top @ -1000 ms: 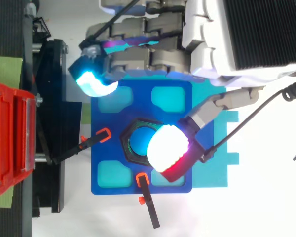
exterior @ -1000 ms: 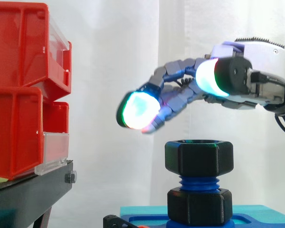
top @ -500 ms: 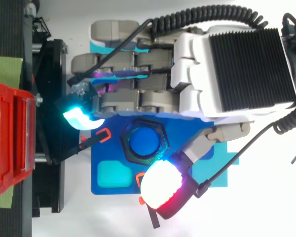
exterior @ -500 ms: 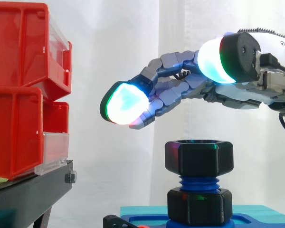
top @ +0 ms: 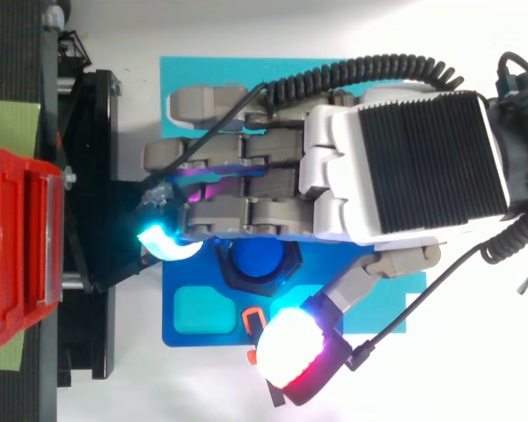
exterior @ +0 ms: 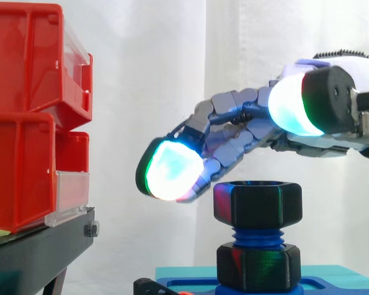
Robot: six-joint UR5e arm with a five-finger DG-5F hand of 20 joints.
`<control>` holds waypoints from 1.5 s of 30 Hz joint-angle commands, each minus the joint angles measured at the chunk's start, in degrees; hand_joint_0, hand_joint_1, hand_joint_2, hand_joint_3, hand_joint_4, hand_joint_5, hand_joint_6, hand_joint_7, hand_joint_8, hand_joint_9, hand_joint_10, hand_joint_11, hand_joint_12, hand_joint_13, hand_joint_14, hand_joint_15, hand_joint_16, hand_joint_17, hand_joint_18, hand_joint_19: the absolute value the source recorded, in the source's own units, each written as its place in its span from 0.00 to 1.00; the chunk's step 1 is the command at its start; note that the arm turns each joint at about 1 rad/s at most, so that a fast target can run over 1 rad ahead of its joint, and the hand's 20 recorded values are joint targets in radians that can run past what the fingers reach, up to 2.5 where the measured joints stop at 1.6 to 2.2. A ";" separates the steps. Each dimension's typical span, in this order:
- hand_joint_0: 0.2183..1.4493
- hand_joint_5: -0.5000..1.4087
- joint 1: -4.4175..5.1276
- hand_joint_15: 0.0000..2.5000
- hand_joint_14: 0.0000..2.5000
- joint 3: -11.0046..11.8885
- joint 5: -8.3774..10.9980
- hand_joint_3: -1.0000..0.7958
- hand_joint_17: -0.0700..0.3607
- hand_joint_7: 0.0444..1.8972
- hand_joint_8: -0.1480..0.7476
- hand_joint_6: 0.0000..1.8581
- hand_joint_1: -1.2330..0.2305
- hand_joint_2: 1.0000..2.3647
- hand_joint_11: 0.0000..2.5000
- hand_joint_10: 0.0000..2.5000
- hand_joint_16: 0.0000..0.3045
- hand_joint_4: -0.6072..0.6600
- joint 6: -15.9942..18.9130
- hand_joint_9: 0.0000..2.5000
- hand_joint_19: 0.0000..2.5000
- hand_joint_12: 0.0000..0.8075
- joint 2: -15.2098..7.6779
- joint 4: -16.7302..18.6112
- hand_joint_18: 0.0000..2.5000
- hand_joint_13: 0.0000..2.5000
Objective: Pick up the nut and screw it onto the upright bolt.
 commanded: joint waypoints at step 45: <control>0.23 0.21 -2.08 0.00 0.00 0.00 -4.69 0.28 0.28 0.71 0.49 0.30 0.63 0.00 0.00 0.00 0.07 0.63 -0.90 0.31 0.00 0.31 0.02 -1.60 0.09 0.22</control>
